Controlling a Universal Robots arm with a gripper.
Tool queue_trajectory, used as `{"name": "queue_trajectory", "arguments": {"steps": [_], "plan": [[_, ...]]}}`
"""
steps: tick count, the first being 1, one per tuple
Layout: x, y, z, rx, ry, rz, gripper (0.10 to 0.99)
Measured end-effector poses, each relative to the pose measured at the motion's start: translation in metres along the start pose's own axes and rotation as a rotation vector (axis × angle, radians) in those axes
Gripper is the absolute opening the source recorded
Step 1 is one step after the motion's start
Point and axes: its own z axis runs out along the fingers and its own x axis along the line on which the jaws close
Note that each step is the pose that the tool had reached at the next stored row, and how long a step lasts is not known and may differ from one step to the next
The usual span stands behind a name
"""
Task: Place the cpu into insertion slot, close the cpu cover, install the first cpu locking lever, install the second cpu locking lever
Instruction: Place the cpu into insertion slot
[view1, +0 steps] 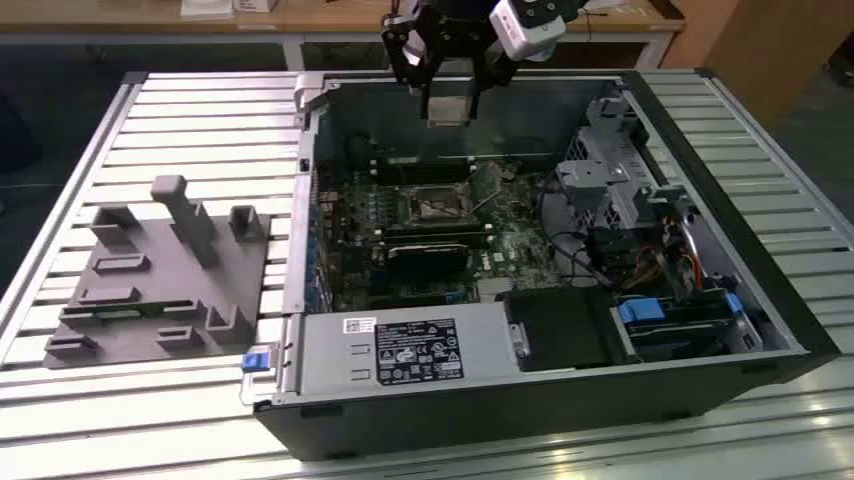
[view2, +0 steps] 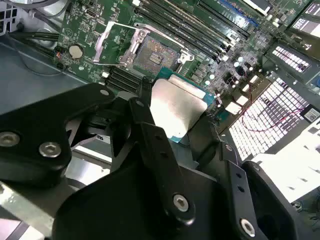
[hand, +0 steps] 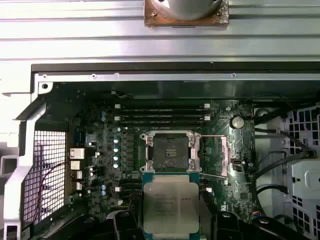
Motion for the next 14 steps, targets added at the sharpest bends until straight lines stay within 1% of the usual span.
{"name": "queue_trajectory", "arguments": {"steps": [5,14], "plan": [[0.0,0.0,0.0001,0.0,0.0,0.0,0.541],[-0.0001,-0.0002,0.0026,0.0,0.0,0.0,0.541]]}}
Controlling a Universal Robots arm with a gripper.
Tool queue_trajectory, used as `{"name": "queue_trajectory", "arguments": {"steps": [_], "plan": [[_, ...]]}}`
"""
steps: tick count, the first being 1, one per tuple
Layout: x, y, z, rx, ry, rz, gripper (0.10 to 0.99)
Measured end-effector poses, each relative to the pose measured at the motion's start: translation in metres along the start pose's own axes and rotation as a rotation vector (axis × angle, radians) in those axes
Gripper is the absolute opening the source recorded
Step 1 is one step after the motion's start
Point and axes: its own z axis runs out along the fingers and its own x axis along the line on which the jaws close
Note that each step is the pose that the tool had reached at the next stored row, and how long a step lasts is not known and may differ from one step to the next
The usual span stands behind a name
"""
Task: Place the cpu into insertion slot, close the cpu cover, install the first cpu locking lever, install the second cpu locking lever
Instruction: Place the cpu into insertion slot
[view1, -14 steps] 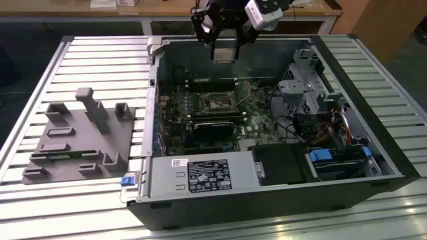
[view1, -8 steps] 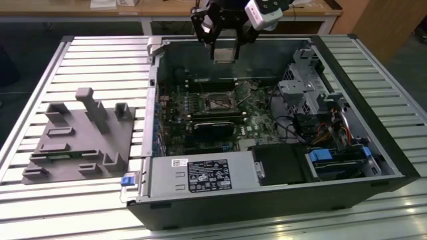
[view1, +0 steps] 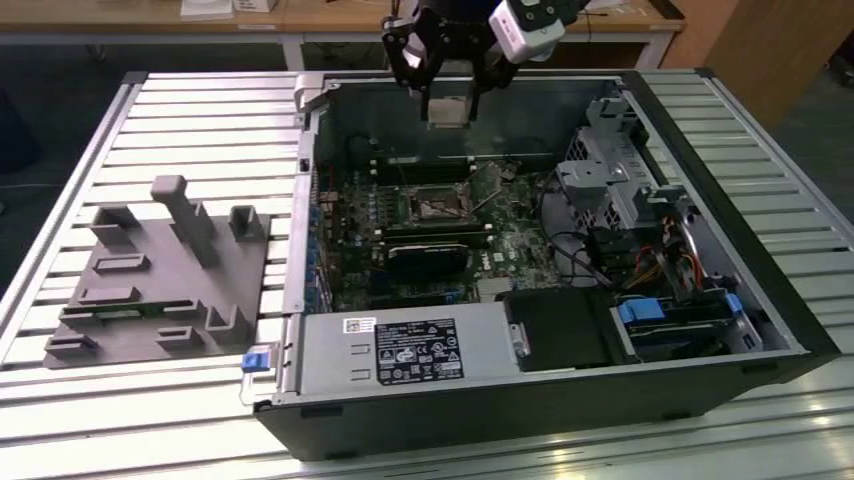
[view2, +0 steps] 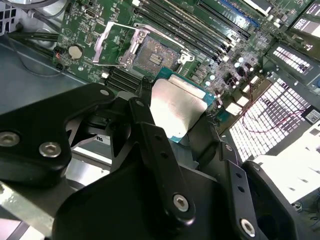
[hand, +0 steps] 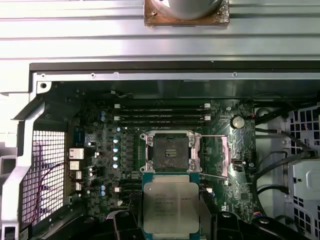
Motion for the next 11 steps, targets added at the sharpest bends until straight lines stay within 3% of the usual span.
{"name": "queue_trajectory", "arguments": {"steps": [11], "plan": [[0.0,-0.0003,0.0028,0.001,0.0,0.0,0.541]]}}
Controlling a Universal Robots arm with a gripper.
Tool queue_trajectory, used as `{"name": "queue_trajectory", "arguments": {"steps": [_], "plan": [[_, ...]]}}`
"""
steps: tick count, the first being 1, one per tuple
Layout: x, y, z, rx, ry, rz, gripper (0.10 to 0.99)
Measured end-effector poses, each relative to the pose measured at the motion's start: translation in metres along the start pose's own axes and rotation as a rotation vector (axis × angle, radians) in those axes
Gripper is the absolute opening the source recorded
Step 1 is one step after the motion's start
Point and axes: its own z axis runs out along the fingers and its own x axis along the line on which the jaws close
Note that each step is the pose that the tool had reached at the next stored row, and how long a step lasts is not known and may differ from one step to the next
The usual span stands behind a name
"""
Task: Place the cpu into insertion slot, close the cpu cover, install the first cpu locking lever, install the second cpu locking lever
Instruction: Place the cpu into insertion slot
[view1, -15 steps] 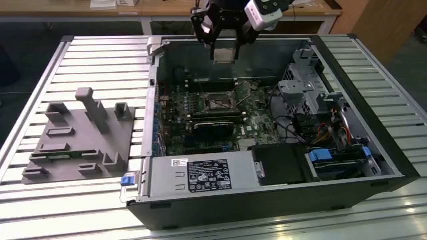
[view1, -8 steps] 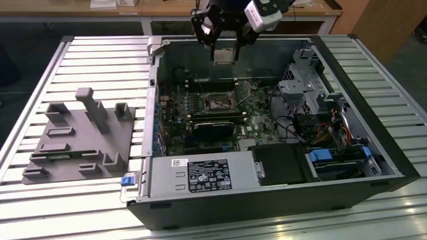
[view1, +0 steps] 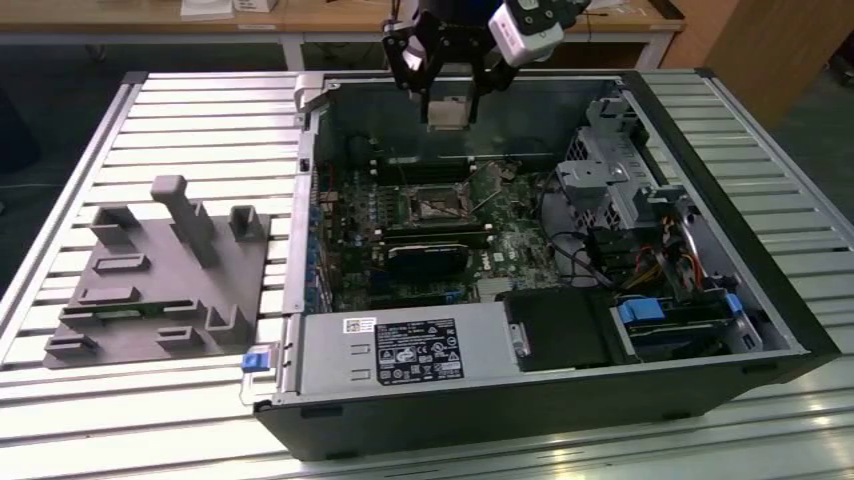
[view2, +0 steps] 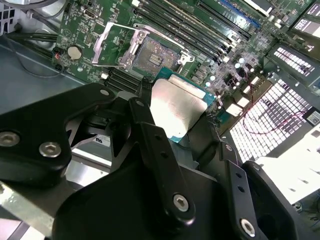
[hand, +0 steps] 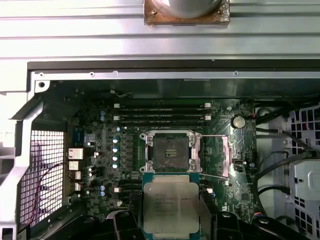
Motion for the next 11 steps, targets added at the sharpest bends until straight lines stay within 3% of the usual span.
{"name": "queue_trajectory", "arguments": {"steps": [11], "plan": [[-0.0001,-0.0004,0.0044,0.002,0.0,0.0,0.541]]}}
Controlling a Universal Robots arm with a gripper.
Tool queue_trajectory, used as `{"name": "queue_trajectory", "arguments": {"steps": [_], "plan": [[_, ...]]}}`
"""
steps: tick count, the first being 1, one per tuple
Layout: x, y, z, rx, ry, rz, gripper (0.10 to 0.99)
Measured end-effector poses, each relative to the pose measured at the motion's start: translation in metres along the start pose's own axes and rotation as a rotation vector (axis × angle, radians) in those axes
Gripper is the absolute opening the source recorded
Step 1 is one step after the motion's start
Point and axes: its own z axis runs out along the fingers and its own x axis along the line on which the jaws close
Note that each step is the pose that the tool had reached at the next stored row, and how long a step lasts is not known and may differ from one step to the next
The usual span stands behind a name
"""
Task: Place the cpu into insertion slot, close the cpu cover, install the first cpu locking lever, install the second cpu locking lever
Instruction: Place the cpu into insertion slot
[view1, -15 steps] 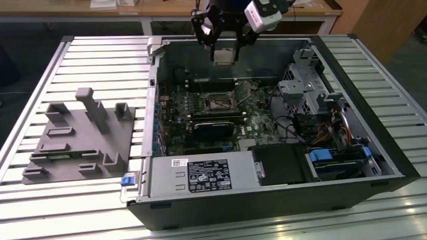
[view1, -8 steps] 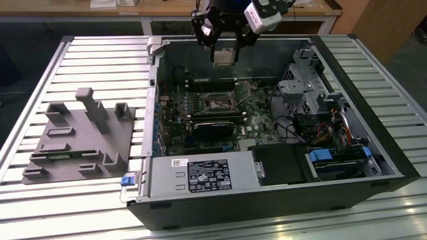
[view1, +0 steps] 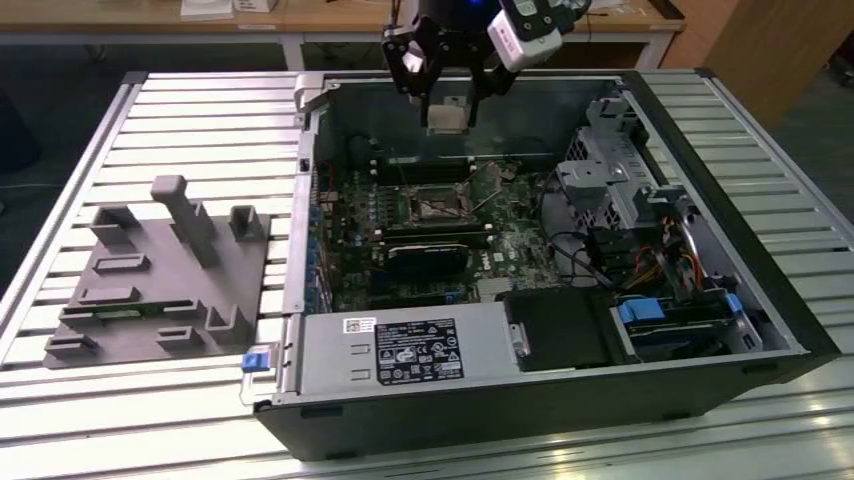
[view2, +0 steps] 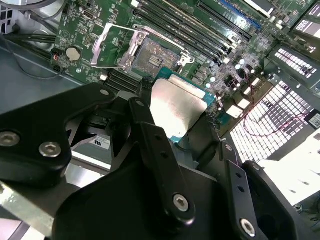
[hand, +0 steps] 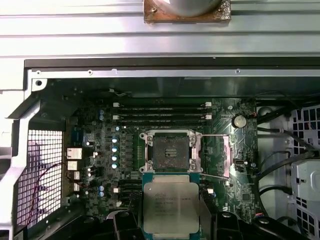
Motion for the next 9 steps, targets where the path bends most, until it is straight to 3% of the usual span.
{"name": "queue_trajectory", "arguments": {"steps": [9], "plan": [[-0.0001,-0.0004,0.0051,0.0,-0.0002,0.0,0.541]]}}
